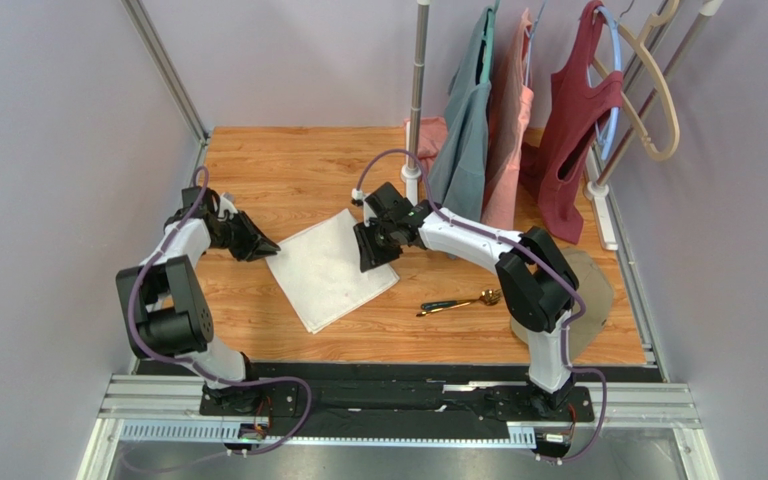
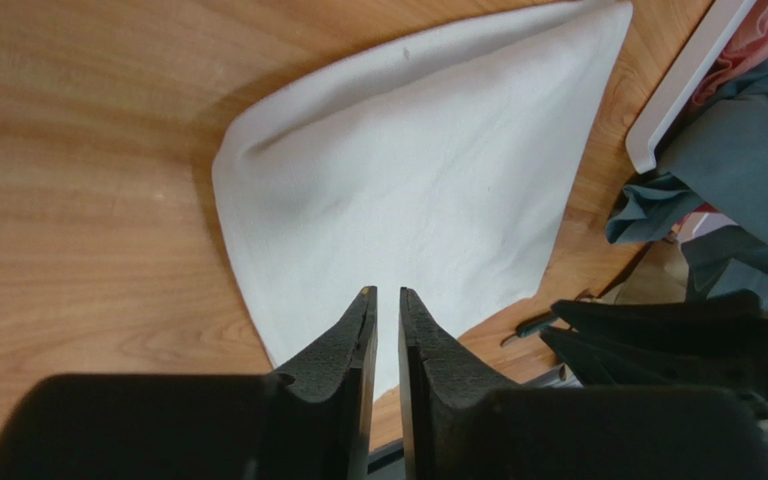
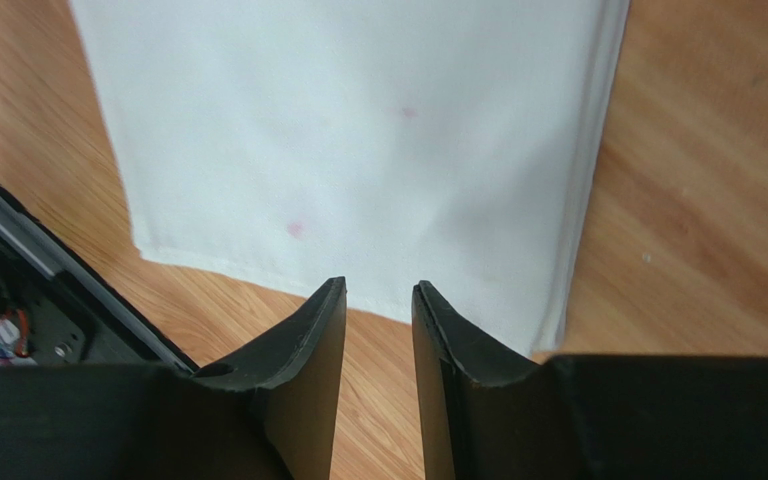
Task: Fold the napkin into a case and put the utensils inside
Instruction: Smooth out the lower triangle-folded napkin at the center of the board.
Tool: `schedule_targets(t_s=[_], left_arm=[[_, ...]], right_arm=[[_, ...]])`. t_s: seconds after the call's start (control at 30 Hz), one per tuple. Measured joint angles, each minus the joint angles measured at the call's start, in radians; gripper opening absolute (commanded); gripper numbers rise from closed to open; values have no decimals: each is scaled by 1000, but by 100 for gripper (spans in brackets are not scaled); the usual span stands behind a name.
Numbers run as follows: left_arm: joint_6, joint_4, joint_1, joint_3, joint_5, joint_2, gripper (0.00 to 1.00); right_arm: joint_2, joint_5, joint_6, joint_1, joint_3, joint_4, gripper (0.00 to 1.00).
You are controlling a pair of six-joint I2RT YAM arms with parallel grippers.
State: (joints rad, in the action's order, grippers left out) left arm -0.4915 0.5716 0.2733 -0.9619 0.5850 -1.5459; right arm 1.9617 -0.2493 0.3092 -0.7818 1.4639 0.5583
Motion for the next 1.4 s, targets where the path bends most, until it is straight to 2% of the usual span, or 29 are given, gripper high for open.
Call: schedule_targets(t_s=[0.03,0.13,0.27,0.43,0.57,0.77,0.9,0.97,1.0,1.07,1.1,1.17,1.2,1.27,1.3,1.37,1.4], left_arm=[[-6,-11,0,-14,7,-34,6],[-22,-41,0,-44,11,-118,3],[-27,-55,0,-67,-2,-194,0],[-27,-56,2,-111,-56,-288,0],[-24,-29,4,-156,-103,-308,0],[-20,-23,3,-272,-86,-419,0],[-18,-8,3,-291,-74,-434,0],[-16,4,3,-304,-68,-443,6],[-13,8,3,-306,-71,-442,15],[3,15,3,-302,-89,-426,24],[8,21,3,-296,-100,-407,30],[22,48,3,-286,-113,-342,36],[27,57,3,-283,-114,-304,43],[37,60,3,-267,-115,-202,45],[40,59,2,-256,-114,-149,45],[45,61,2,-240,-111,-66,45],[47,60,2,-232,-105,-35,44]], right_arm=[[8,-4,1,0,32,-6,32],[28,-32,11,16,78,-52,29],[57,-59,32,58,43,-97,28],[66,-61,48,107,-89,-122,27],[36,-82,64,122,-164,-209,27],[-10,-83,79,121,-250,-294,27],[-43,-75,80,121,-288,-288,27],[-53,-68,79,121,-295,-278,27],[-56,-64,78,121,-296,-271,27],[-64,-53,72,121,-296,-251,28],[-67,-48,69,121,-294,-240,29],[-68,-34,62,117,-281,-209,31],[-68,-23,58,114,-270,-190,34],[-68,4,50,105,-231,-144,38],[-68,18,45,98,-207,-124,47],[-68,47,37,73,-137,-81,57],[-68,62,29,55,-93,-65,66]])
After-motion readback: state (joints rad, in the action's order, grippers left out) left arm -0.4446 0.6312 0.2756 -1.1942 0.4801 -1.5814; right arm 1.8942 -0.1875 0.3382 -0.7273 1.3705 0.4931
